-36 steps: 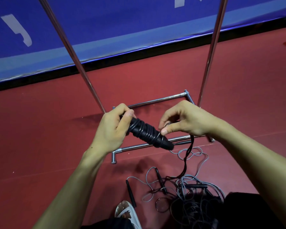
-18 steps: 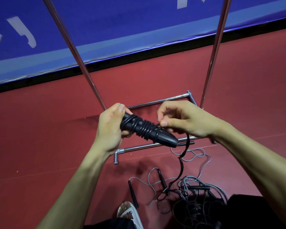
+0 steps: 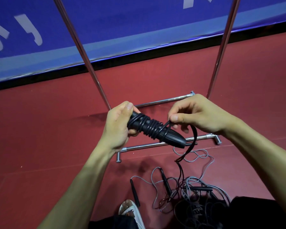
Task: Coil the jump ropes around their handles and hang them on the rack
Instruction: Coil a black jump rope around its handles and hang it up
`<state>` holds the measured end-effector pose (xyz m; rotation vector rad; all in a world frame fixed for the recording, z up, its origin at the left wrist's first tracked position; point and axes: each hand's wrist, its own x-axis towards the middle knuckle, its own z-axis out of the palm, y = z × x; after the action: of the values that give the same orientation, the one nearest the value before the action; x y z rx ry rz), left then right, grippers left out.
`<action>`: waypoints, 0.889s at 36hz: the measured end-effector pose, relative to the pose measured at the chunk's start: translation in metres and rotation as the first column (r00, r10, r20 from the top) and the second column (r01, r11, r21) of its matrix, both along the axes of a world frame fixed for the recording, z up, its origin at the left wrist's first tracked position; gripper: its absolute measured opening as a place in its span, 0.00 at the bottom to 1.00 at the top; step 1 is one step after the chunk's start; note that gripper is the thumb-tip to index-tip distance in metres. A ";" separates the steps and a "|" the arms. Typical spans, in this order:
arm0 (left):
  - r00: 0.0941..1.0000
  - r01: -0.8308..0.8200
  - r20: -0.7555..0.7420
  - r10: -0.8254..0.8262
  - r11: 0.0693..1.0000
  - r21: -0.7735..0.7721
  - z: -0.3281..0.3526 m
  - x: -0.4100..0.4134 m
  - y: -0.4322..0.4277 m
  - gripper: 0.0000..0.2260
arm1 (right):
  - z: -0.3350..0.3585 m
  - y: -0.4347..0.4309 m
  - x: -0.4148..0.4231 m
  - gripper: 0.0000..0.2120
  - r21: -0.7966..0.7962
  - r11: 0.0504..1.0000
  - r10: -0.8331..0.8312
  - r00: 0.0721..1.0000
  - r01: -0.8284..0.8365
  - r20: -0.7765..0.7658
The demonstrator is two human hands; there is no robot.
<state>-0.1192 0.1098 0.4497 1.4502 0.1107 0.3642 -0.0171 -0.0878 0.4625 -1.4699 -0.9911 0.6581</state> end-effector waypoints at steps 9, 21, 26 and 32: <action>0.998 0.050 0.039 -0.047 0.996 -0.068 0.009 -0.004 -0.015 0.15 | -0.007 0.007 -0.002 0.08 0.091 0.994 -0.060 0.995 0.066 -0.074; 0.986 -0.166 -0.085 0.145 0.929 -0.332 0.015 0.000 -0.023 0.16 | -0.029 0.024 -0.009 0.17 0.287 0.953 0.026 0.923 0.092 -0.384; 0.973 -0.230 -0.149 0.178 0.645 -0.729 0.017 0.006 -0.023 0.16 | -0.041 0.031 -0.020 0.06 0.215 0.950 -0.109 0.886 0.226 -0.451; 0.891 -0.431 -0.281 0.356 0.471 -0.770 0.010 0.021 -0.011 0.17 | -0.048 0.052 -0.044 0.09 0.053 0.939 -0.249 0.777 0.340 -0.578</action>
<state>-0.0978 0.0986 0.4593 0.4632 0.6241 0.5393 -0.0615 -0.0356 0.4141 -1.1508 -0.3253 0.7081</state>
